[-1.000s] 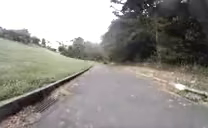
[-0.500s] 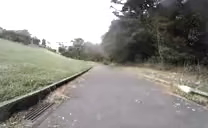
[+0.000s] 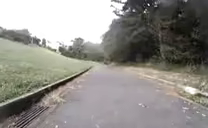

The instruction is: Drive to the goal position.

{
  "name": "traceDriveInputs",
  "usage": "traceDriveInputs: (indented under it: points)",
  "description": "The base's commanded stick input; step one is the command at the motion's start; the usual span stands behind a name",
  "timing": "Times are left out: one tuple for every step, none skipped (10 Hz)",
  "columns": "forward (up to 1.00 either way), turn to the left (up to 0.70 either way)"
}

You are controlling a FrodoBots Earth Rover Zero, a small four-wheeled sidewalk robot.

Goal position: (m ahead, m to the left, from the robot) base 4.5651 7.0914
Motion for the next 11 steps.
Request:
traceDriveInputs:
  points:
    - [0.50, 0.00]
    - [0.50, 0.00]
    - [0.50, 0.00]
    - [0.50, 0.00]
    - [0.50, 0.00]
    - [0.50, 0.00]
    - [0.50, 0.00]
    - [0.50, 0.00]
    - [0.50, 0.00]
    - [0.50, 0.00]
    - [0.50, 0.00]
